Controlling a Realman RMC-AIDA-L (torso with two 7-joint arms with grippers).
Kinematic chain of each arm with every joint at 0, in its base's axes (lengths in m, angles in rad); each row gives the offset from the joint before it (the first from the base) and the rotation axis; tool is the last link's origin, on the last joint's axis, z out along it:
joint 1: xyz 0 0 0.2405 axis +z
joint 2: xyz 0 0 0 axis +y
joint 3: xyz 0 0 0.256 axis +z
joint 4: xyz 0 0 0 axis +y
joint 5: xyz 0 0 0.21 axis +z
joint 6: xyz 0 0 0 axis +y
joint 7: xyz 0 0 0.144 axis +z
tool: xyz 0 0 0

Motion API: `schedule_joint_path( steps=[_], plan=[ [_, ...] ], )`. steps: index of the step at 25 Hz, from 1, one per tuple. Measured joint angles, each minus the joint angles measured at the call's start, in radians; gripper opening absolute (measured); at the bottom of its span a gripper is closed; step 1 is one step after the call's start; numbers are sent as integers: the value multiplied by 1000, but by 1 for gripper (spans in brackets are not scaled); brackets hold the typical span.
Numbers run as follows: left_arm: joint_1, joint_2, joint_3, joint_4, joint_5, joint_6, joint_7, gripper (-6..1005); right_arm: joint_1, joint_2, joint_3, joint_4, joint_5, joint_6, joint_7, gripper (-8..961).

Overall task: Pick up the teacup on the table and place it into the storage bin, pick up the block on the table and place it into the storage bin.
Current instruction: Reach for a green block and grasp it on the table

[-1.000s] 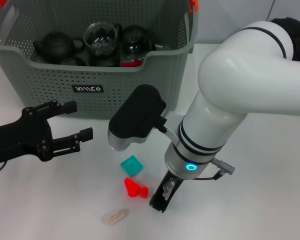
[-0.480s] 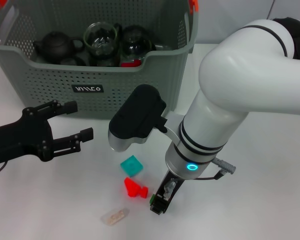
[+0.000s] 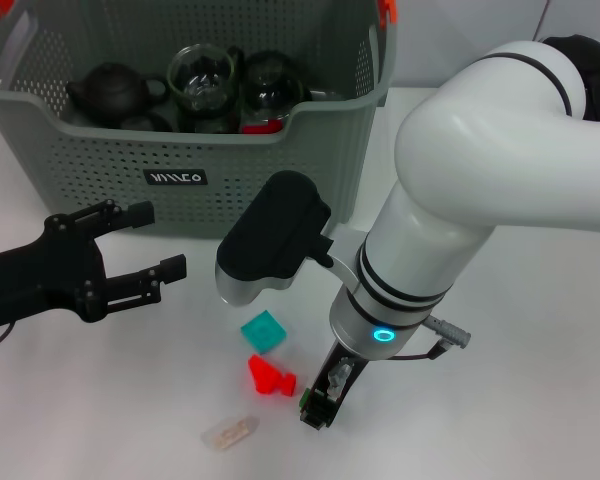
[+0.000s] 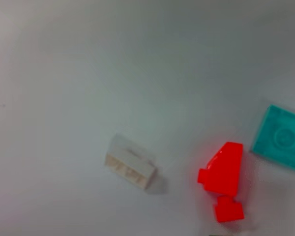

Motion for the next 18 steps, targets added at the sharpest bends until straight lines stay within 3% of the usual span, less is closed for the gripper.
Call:
schedule_joint_path(
  steps=[18],
  plan=[
    [-5, 2, 0, -19, 0, -7, 13, 820, 4, 2, -2, 1, -23, 1, -32, 363]
  ],
)
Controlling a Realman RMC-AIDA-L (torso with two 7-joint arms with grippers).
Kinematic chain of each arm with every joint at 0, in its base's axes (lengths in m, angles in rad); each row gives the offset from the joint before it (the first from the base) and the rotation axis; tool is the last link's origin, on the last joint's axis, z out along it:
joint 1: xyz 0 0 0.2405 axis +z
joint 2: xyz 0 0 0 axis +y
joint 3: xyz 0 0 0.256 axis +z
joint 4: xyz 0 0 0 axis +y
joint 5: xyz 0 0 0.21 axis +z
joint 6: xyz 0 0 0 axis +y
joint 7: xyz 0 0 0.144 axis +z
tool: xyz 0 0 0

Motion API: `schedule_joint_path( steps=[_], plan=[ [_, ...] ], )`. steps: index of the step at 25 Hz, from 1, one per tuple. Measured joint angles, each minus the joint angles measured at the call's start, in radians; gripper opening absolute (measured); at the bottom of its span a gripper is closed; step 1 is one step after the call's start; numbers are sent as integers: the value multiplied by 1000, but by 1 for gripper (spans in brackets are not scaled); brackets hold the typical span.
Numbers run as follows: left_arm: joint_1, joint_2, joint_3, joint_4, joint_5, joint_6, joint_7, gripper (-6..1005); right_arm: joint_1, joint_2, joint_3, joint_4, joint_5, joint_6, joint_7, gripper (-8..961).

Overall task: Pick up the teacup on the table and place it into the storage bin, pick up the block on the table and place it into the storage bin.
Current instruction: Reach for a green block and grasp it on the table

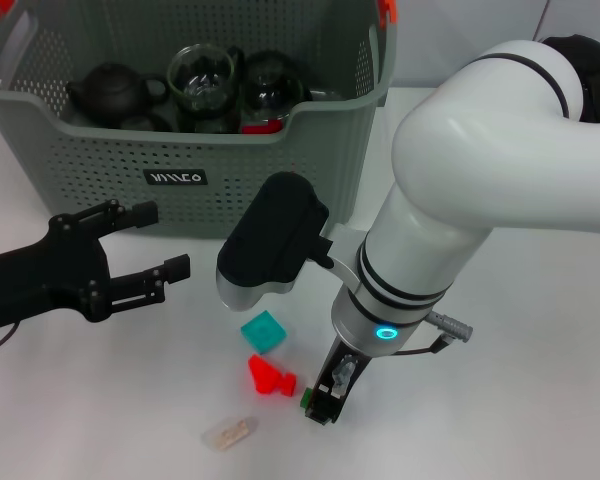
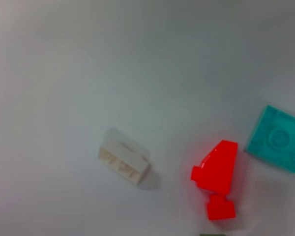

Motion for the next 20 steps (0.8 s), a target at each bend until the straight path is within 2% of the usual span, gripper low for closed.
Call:
schedule_joint_path(
  steps=[20],
  plan=[
    [-8, 2, 0, -3, 0, -9, 0, 821, 3, 0, 0, -4, 4, -9, -36, 360]
  ],
)
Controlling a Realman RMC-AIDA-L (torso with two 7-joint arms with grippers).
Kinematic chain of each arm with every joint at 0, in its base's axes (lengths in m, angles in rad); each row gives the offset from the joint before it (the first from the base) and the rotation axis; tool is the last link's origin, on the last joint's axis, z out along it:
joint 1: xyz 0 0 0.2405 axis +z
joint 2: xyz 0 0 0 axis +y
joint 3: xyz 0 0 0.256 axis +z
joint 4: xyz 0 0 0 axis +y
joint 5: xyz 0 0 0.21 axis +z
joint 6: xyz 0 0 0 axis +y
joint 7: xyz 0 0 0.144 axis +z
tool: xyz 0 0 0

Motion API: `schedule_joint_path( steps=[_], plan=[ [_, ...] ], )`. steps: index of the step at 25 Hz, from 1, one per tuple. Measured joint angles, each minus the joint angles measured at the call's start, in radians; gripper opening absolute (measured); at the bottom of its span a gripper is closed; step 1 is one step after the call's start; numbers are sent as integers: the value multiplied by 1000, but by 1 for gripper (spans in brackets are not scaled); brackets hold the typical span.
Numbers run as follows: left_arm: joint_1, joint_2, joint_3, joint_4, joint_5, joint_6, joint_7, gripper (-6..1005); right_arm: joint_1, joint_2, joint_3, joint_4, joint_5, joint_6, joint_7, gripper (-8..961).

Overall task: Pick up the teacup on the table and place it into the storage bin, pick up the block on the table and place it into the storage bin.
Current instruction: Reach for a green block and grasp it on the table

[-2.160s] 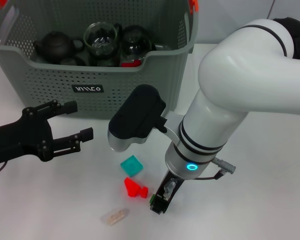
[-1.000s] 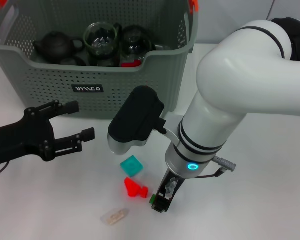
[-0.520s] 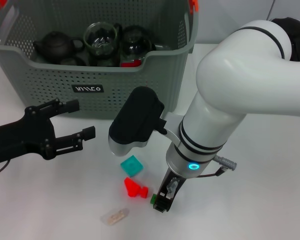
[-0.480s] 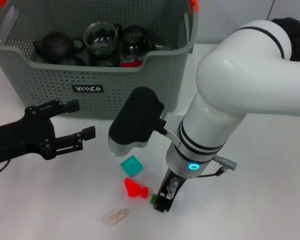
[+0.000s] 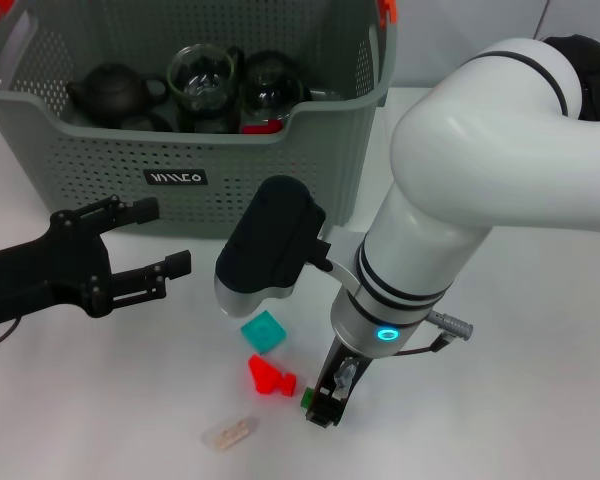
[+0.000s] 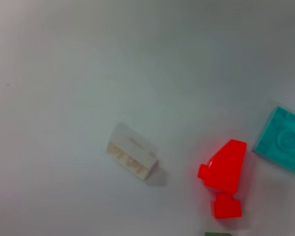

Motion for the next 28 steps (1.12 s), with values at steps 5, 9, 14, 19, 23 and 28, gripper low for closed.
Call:
schedule_joint_path(
  steps=[5, 9, 14, 19, 23, 28],
  plan=[
    [0, 0, 0, 0, 0, 0, 0, 821, 0, 0, -1, 2, 0, 0, -7, 359],
    [0, 0, 0, -2, 0, 0, -1, 821, -5, 0, -1, 3, 0, 0, -13, 357],
    [1, 0, 0, -2, 0, 0, -1, 821, -7, 0, -3, 4, 0, 0, -14, 355],
    [1, 0, 0, -2, 0, 0, -1, 821, -9, 0, -3, 4, 1, 0, -14, 336],
    [1, 0, 0, -1, 0, 0, -2, 822, -9, 0, -3, 4, 1, 0, -9, 304],
    [0, 0, 0, -1, 0, 0, -3, 822, -9, -3, 0, -8, -4, -12, -5, 197]
  ],
)
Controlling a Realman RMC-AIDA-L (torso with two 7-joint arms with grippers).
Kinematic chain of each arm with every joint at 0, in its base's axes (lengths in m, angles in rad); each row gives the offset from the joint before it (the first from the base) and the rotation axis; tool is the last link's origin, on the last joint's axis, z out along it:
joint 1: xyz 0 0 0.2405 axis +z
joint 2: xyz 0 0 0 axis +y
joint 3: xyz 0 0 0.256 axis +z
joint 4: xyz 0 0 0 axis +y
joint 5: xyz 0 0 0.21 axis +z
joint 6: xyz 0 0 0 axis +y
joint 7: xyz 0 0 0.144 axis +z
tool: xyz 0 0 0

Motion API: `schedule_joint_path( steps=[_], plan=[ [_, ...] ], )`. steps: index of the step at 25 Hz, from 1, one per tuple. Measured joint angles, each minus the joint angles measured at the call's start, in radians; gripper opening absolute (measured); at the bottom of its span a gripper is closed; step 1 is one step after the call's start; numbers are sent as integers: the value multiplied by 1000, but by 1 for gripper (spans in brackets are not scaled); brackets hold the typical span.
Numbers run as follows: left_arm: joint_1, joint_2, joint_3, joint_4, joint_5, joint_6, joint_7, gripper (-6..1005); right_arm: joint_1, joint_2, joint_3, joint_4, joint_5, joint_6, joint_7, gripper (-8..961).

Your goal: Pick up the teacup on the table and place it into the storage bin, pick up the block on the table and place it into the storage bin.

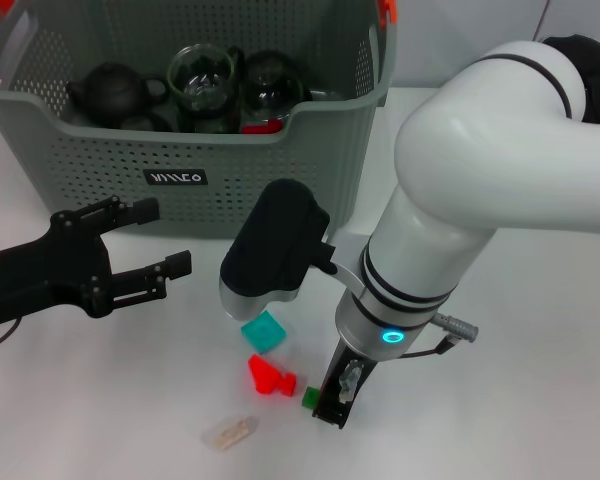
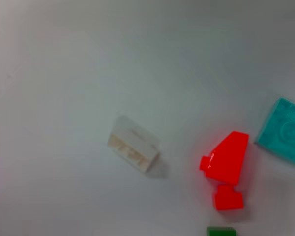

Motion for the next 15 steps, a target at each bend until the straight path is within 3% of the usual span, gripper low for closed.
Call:
schedule_joint_path(
  steps=[9, 15],
  plan=[
    [0, 0, 0, 0, 0, 0, 0, 822, -25, -18, 91, -56, -40, -58, -8, 198],
    [3, 0, -13, 0, -10, 8, 0, 822, -127, -20, 355, -238, -133, -196, -84, 199]
  ],
)
